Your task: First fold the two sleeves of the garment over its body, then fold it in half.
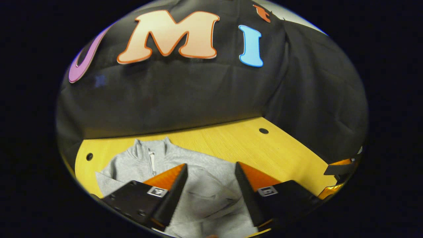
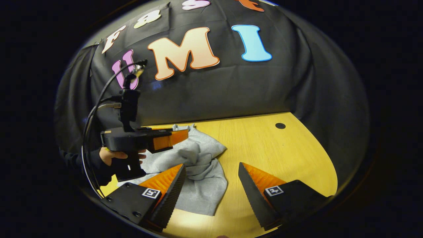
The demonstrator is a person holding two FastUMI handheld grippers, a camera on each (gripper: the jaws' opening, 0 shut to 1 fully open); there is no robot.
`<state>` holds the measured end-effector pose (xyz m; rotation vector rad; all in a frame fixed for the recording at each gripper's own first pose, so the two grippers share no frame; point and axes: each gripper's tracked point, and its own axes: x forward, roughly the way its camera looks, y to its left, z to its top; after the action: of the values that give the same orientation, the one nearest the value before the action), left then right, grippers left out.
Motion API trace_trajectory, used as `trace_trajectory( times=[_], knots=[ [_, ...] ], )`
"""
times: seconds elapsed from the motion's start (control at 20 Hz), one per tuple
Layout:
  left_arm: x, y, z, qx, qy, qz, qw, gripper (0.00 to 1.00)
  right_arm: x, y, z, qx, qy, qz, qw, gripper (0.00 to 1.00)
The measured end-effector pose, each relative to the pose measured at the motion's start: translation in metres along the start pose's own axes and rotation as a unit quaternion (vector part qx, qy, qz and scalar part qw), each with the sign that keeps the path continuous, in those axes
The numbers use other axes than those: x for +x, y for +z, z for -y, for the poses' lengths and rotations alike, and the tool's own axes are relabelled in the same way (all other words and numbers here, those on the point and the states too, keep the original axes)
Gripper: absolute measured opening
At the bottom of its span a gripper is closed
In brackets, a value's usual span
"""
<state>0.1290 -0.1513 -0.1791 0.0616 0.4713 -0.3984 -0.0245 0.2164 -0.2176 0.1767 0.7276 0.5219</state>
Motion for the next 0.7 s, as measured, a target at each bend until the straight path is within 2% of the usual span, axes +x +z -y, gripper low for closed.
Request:
trace_trajectory(
  times=[0.05,0.2,0.4,0.7],
  knots=[
    [-0.005,0.003,-0.007,0.005,0.01,0.01,1.0,0.96,0.003,-0.001,-0.002,-0.001,0.001,-0.001,1.0,0.99],
    [-0.032,0.004,-0.031,-0.006,0.032,0.022,0.999,0.96,0.008,-0.004,-0.007,-0.003,0.0,0.001,1.0,0.99],
    [-0.074,0.004,-0.077,-0.014,0.079,0.048,0.996,0.96,0.014,-0.006,-0.008,-0.008,-0.011,0.009,1.0,0.99],
    [-0.134,-0.04,-0.128,-0.009,0.128,0.026,0.991,0.97,0.021,-0.027,-0.013,-0.005,-0.017,-0.007,1.0,0.99]
  ],
)
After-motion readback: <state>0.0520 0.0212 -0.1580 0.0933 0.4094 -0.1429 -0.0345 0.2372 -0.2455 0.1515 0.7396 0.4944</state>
